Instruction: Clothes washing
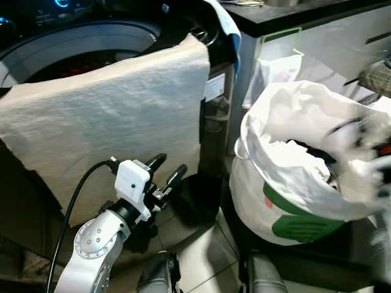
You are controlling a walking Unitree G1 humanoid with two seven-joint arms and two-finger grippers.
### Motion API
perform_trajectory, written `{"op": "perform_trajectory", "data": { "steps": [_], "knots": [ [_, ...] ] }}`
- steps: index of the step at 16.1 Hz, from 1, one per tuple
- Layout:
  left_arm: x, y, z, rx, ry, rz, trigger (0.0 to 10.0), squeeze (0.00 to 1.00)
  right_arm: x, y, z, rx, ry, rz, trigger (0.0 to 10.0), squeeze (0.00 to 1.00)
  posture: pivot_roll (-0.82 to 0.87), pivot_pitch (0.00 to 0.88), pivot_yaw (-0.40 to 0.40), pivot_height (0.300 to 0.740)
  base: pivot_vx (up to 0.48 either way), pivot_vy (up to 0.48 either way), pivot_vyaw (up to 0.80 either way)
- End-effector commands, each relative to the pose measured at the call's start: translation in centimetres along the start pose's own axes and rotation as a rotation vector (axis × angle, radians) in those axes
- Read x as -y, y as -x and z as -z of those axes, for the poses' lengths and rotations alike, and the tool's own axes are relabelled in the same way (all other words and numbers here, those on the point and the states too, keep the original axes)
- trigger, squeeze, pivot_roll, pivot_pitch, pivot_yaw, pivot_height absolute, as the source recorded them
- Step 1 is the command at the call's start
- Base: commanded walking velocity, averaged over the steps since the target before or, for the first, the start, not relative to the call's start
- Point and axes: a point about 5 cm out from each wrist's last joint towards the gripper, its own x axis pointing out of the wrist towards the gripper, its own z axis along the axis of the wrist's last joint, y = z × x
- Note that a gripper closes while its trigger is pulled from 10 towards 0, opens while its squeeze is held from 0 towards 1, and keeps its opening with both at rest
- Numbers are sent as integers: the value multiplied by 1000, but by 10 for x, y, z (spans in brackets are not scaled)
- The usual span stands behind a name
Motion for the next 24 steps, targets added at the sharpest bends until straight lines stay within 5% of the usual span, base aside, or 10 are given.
{"op": "perform_trajectory", "data": {
  "steps": [1, 3, 6, 11, 13, 14, 17, 21, 24],
  "knots": [
    [7, -1, -7, 11, 12, 47, 10000, 0, 24, 0, 29, -203, 37, 107, 10000, 0, -50, 59, 81, 641, 0, 0, 0],
    [19, 0, -8, -9, 21, 142, 10000, 0, 40, 6, 63, -411, 111, 102, 10000, 0, -47, 65, 87, 641, 0, 0, 0],
    [27, 5, -5, -64, 33, 225, 10000, 0, 42, 1, 90, -521, 110, 55, 10000, 0, -36, 78, 107, 641, 0, 0, 0],
    [24, 4, -18, -64, 23, 227, 10000, 0, 26, -45, 92, -471, 29, -13, 10000, 0, 12, 130, 150, 641, 0, 0, 0],
    [22, 8, -20, -92, 11, 243, 10000, 0, 19, -59, 98, -529, 19, -42, 10000, 0, 46, 152, 166, 641, 0, 0, 0],
    [22, 11, -23, -111, 4, 259, 10000, 0, 6, -55, 113, -666, 105, -147, 10000, 0, 61, 159, 172, 641, 0, 0, 0],
    [24, 23, -24, -174, -2, 308, 10000, 0, -29, -28, 144, -815, 137, -387, 10000, 0, 103, 195, 186, 641, 0, 0, 0],
    [27, 29, -27, -209, 8, 326, 10000, 0, -33, -5, 166, -889, 120, -312, 10000, 0, 129, 231, 193, 641, 0, 0, 0],
    [28, 27, -33, -201, 10, 270, 10000, 0, -16, 0, 171, -882, 124, -131, 10000, 0, 156, 255, 187, 641, 0, 0, 0]
  ]
}}
